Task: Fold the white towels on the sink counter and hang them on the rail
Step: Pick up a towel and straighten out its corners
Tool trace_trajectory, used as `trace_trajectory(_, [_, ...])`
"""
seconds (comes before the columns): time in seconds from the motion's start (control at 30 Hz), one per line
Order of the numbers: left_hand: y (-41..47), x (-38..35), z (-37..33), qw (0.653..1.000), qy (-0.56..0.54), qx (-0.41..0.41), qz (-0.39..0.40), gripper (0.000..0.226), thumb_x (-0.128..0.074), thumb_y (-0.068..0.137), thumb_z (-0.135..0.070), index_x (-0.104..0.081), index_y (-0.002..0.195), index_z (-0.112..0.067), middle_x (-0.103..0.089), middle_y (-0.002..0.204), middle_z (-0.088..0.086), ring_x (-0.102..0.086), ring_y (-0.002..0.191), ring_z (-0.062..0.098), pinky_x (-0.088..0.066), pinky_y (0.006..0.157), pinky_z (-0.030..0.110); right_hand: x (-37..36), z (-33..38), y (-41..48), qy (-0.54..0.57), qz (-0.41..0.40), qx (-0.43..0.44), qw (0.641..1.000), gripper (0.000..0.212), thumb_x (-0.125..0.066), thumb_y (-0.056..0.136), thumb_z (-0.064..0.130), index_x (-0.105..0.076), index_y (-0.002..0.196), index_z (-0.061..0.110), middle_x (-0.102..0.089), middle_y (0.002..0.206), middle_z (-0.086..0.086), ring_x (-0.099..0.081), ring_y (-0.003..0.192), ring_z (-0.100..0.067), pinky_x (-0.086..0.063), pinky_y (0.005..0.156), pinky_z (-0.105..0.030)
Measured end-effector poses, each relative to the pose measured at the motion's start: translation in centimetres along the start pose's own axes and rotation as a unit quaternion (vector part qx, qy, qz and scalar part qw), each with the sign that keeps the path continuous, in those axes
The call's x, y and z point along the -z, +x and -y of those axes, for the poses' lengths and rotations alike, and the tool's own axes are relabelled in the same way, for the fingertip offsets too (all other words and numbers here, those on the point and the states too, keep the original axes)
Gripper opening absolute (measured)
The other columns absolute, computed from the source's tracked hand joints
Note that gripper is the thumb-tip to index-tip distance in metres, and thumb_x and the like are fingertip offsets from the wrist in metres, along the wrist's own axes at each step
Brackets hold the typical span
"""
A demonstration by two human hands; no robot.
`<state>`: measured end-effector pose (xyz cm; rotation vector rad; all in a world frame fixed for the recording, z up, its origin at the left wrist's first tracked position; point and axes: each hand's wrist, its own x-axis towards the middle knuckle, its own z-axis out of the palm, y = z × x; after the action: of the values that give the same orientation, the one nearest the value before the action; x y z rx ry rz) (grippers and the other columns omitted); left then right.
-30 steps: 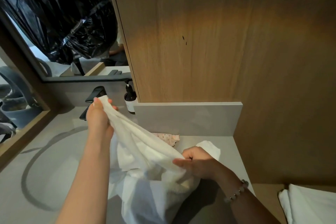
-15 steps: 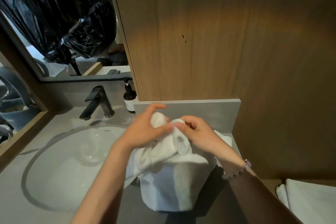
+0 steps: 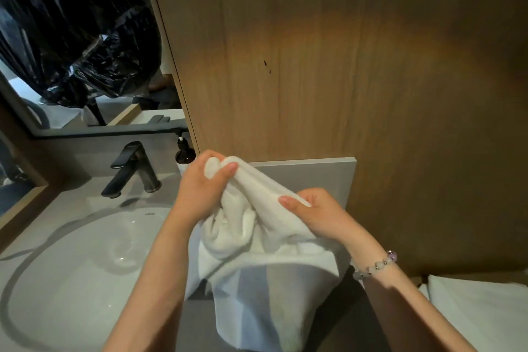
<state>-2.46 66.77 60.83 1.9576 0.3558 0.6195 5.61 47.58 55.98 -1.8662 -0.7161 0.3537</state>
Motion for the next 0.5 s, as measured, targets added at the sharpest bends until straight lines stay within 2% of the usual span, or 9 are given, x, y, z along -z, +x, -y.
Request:
trace_trajectory(0.07, [0.5,1.0,0.4,1.000,0.014,0.008,-0.014,0.015,-0.060,0.088,-0.030,-0.055,0.083,-0.016,-0.062,0.088,0.006,-0.060,0.087,0.028,-0.051,0.079,0.046,1.1,-0.5,-0.2,0.021,-0.031,-0.014,0.999,0.049,-0.063,0.087,0.033,-0.031,0.053,0.018,-0.024,0.051,0.002,-0.020,0.044,-0.006,-0.017,0.046,-0.022])
trace_trajectory(0.13, [0.7,1.7,1.0,0.999,0.023,0.023,-0.017,0.015,-0.061,0.089,-0.029,-0.055,0.084,-0.015,-0.062,0.086,0.004,-0.061,0.086,0.028,-0.051,0.079,0.048,2.3,-0.9,-0.3,0.024,-0.056,-0.023,0.998,0.051,-0.064,0.086,0.031,-0.030,0.051,0.019,-0.022,0.047,0.006,-0.019,0.042,-0.005,-0.016,0.044,-0.021])
trace_trajectory(0.27, [0.7,3.0,2.9,0.997,0.026,0.061,-0.039,0.014,-0.060,0.089,-0.029,-0.054,0.079,-0.022,-0.059,0.081,0.002,-0.056,0.077,0.022,-0.049,0.070,0.038,4.4,-1.6,-0.4,0.026,-0.081,-0.021,0.996,0.052,-0.064,0.083,0.038,-0.032,0.047,0.019,-0.025,0.040,0.009,-0.021,0.038,-0.004,-0.019,0.040,-0.015])
trace_trajectory(0.4, [0.7,3.5,4.7,0.993,0.038,0.092,-0.059,0.015,-0.064,0.086,-0.033,-0.057,0.078,-0.023,-0.055,0.068,0.000,-0.048,0.066,0.019,-0.037,0.054,0.029,6.1,-2.2,-0.6,0.009,-0.105,-0.017,0.994,0.053,-0.063,0.083,0.038,-0.034,0.044,0.017,-0.029,0.038,0.004,-0.026,0.036,-0.006,-0.025,0.040,-0.014])
trace_trajectory(0.47, [0.5,3.3,5.0,0.991,0.069,0.100,-0.059,0.013,-0.066,0.084,-0.035,-0.060,0.085,-0.023,-0.059,0.073,0.000,-0.051,0.072,0.020,-0.038,0.056,0.029,6.5,-2.3,-0.6,0.010,-0.108,-0.015,0.994,0.053,-0.062,0.084,0.040,-0.035,0.046,0.015,-0.031,0.042,-0.001,-0.028,0.039,-0.010,-0.029,0.045,-0.017])
trace_trajectory(0.5, [0.3,3.2,4.8,0.990,0.096,0.093,-0.051,0.014,-0.068,0.083,-0.034,-0.062,0.091,-0.024,-0.062,0.081,-0.001,-0.053,0.080,0.019,-0.040,0.063,0.030,6.5,-2.2,-0.6,0.017,-0.107,-0.011,0.994,0.052,-0.061,0.084,0.041,-0.037,0.047,0.013,-0.032,0.045,-0.004,-0.030,0.042,-0.012,-0.031,0.049,-0.021])
